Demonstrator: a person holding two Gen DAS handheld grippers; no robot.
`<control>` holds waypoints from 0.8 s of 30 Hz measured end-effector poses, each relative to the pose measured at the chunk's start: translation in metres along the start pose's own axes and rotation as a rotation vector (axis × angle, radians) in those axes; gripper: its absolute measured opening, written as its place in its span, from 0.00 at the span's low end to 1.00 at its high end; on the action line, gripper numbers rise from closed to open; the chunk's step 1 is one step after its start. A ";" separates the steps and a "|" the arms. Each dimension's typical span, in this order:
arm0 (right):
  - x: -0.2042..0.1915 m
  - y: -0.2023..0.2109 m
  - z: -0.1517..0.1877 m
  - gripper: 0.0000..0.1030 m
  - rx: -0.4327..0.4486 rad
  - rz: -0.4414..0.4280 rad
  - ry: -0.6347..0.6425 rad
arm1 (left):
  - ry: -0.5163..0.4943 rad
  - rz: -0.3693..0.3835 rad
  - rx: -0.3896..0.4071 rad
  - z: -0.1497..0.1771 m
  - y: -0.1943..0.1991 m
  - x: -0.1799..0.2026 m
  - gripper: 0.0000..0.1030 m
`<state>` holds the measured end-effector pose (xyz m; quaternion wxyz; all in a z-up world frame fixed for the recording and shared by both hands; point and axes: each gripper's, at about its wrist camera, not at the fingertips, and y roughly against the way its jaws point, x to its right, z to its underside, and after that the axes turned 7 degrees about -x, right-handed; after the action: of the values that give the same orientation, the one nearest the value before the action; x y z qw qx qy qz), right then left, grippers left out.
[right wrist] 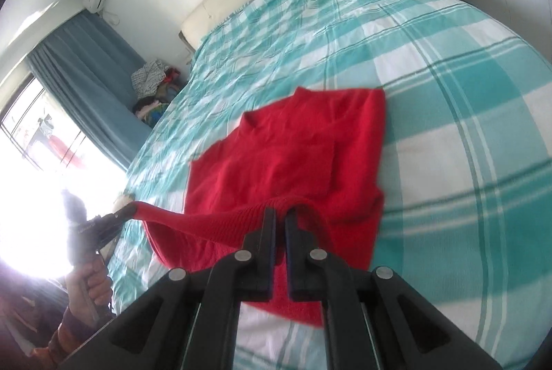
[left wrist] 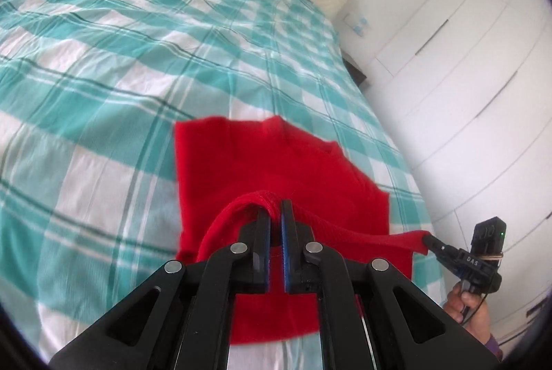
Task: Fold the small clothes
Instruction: 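Grasp the sweater hem with the left gripper while the right gripper grasps it too, then fold the hem over the sweater body and open both grippers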
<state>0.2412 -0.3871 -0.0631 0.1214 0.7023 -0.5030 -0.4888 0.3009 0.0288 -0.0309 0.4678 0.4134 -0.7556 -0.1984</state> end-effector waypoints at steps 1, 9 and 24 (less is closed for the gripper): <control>0.004 -0.010 -0.018 0.04 0.005 0.003 -0.011 | 0.007 -0.016 0.000 -0.013 -0.013 -0.003 0.03; 0.048 -0.093 -0.106 0.04 -0.043 0.061 -0.079 | 0.065 -0.122 -0.071 -0.080 -0.106 -0.033 0.04; 0.013 -0.081 -0.089 0.44 -0.009 0.056 0.136 | 0.037 -0.262 -0.054 -0.063 -0.068 -0.046 0.80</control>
<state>0.3609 -0.3893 -0.0800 0.1722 0.7191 -0.5106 -0.4387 0.3958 0.0325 -0.0722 0.4627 0.4997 -0.6806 -0.2702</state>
